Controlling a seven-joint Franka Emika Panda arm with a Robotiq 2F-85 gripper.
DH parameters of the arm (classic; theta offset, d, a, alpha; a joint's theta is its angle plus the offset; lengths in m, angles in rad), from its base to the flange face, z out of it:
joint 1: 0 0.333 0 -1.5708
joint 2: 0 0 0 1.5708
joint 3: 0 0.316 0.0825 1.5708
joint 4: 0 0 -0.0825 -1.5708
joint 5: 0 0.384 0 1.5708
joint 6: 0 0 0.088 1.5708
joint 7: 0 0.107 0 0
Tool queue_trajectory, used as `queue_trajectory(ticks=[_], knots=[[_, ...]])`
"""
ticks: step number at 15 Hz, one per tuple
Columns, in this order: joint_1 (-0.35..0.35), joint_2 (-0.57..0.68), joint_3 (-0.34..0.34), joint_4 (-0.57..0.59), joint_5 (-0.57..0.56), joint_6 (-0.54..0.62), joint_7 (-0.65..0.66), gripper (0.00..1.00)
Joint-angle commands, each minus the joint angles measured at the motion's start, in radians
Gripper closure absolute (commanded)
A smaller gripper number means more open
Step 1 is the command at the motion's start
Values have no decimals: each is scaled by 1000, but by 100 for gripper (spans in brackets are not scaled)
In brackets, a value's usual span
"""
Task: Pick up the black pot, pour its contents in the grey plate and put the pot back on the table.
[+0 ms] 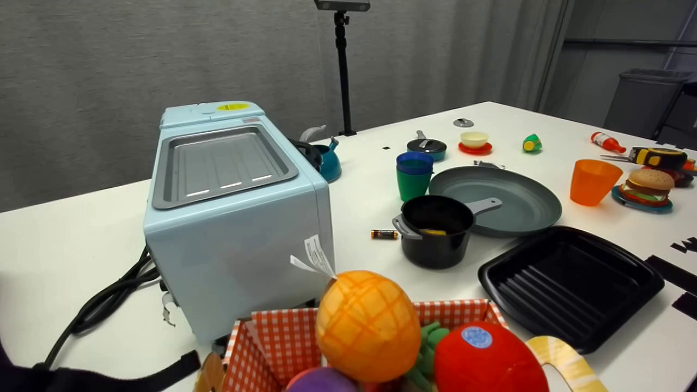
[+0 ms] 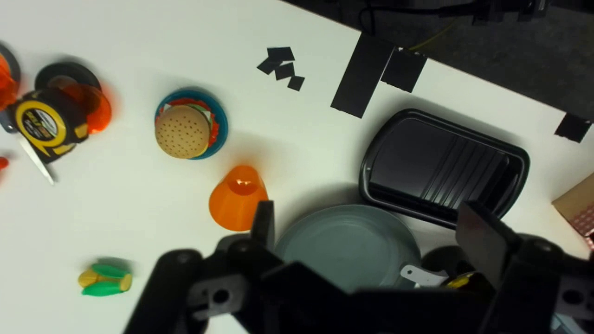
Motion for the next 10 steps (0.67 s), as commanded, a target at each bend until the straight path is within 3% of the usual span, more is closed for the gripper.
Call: queue_trajectory(ticks=[1, 6, 8, 10], knots=[[80, 145, 19, 83, 64, 12, -124, 0], [130, 281, 99, 175, 109, 10, -234, 0], [127, 315, 134, 206, 104, 14, -255, 0], [100, 279, 156, 163, 94, 7, -207, 0]])
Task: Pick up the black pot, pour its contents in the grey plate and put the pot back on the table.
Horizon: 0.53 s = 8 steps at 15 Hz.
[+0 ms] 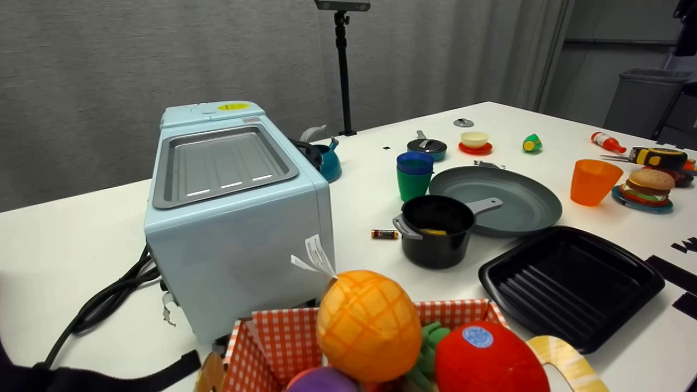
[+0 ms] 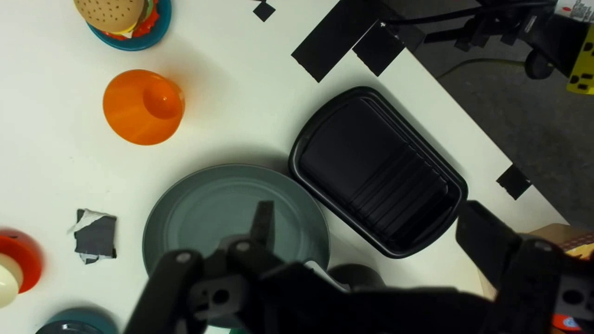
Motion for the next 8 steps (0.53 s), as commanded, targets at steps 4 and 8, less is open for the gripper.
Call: queue_trajectory(ticks=[4, 8], knots=[[-34, 3, 27, 0, 6, -2, -4, 0], [-34, 3, 27, 0, 6, -2, -4, 0]])
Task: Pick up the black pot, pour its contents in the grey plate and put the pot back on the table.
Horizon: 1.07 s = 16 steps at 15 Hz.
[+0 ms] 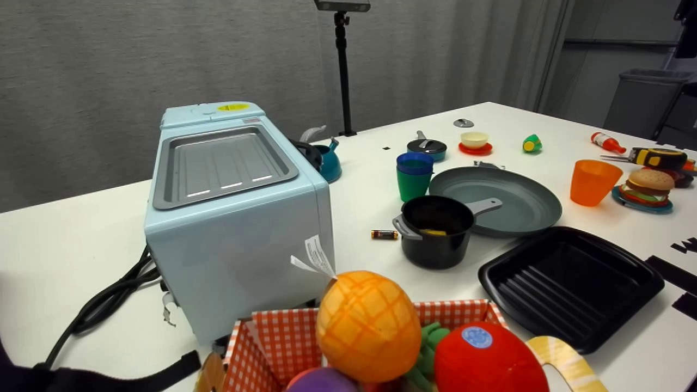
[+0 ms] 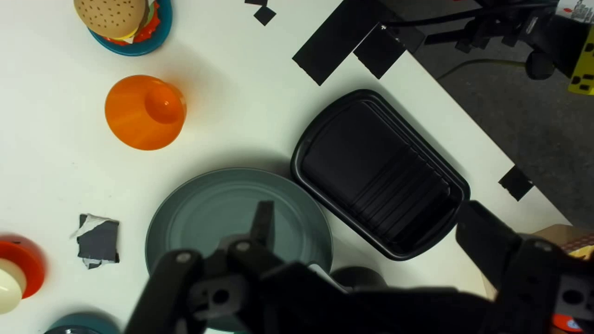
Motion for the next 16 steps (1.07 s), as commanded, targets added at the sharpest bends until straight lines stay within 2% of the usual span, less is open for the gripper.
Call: queue_trajectory(ticks=[1, 7, 12, 16], knots=[[-22, 1, 22, 1, 6, -2, -5, 0], [-8, 131, 61, 48, -1, 111, 23, 0], [-6, 303, 109, 148, 15, 205, -67, 0], [-15, 447, 174, 249, 23, 190, -170, 0]])
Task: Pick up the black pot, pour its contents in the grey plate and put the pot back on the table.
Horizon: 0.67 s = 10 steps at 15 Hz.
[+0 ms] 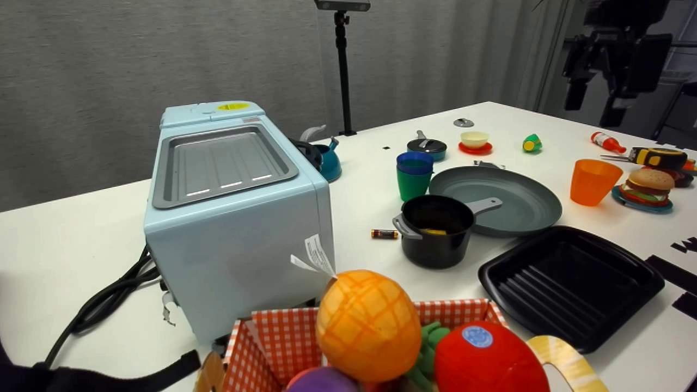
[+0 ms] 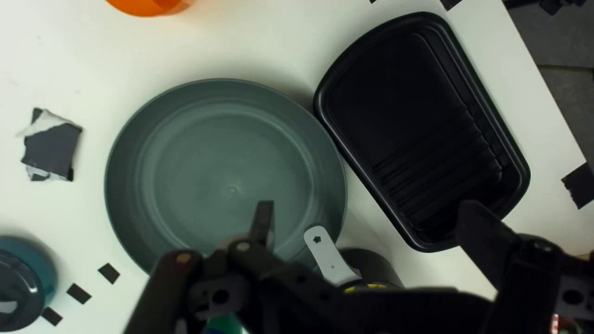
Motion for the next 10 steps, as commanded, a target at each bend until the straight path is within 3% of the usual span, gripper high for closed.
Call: queue_trajectory(ticks=[1, 5, 6, 10], knots=[[-20, 150, 60, 130, 24, -23, -120, 0], [-25, 249, 103, 208, -22, -19, -136, 0], [-27, 194, 104, 142, -17, -4, -95, 0], [-29, 212, 111, 151, -17, -4, -90, 0]])
